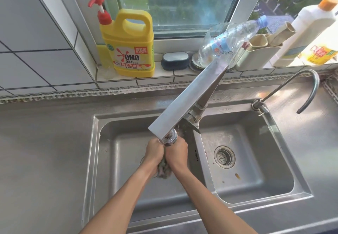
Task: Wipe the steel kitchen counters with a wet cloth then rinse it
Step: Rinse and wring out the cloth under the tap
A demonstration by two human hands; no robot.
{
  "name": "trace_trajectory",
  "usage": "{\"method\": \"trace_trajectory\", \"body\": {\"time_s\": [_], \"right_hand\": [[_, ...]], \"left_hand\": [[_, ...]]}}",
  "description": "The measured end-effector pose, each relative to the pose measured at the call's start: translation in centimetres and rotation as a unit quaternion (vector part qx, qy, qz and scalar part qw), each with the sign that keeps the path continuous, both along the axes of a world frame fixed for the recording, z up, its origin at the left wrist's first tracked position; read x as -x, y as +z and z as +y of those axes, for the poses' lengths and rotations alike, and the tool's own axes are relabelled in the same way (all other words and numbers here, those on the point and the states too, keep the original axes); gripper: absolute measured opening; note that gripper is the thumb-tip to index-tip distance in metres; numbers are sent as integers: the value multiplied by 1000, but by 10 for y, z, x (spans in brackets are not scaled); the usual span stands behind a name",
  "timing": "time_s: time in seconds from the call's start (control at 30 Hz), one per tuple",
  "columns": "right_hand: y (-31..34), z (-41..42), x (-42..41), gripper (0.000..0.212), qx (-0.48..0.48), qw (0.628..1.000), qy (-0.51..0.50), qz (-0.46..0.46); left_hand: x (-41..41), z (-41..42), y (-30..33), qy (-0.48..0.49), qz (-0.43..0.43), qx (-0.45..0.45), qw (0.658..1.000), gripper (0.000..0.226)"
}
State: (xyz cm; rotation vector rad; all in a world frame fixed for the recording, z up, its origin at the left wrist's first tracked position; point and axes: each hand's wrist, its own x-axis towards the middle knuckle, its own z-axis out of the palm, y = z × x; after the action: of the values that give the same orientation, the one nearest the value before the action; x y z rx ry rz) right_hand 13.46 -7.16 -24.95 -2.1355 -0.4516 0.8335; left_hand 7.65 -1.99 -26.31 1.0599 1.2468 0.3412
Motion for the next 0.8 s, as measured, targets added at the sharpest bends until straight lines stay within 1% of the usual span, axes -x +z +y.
{"method": "trace_trajectory", "body": {"time_s": [0.07, 0.1, 0.17, 0.23, 0.3, 0.4, 0.47, 0.53, 0.63, 0.7, 0.8], "right_hand": [[1, -10, 17, 30, -8, 999, 50, -2], [1, -10, 18, 31, -9, 998, 67, -10], [0, -6, 4, 31, -8, 998, 56, -15], [1, 1, -12, 33, 15, 1000, 12, -17], [0, 4, -16, 33, 21, 999, -13, -20], [3, 1, 8, 26, 6, 1000, 8, -8], [9, -1, 16, 26, -10, 1000, 26, -5], [11, 6, 1, 22, -15, 999, 43, -25], [11, 15, -24, 27, 3, 999, 19, -45], [11, 10, -17, 25, -4, 999, 10, -41], [13, -3, 11, 23, -4, 999, 33, -15]], "left_hand": [[7, 8, -6, 34, 13, 38, 999, 47], [11, 6, -8, 35, 10, 52, 998, 50], [13, -6, -9, 15, 2, 57, 998, 48], [10, -17, -10, -1, -9, 56, 998, 41], [6, -18, -6, 7, -16, 51, 999, 38], [3, -1, 3, 69, -39, 62, 995, 51], [1, 7, 8, 87, -62, 75, 991, 52], [0, 2, 13, 71, -61, 69, 993, 48], [-3, -9, 13, 18, -44, 27, 998, 32], [-3, -6, 13, 21, -39, 20, 999, 35], [-1, 7, 13, 70, -45, 78, 993, 45]]}}
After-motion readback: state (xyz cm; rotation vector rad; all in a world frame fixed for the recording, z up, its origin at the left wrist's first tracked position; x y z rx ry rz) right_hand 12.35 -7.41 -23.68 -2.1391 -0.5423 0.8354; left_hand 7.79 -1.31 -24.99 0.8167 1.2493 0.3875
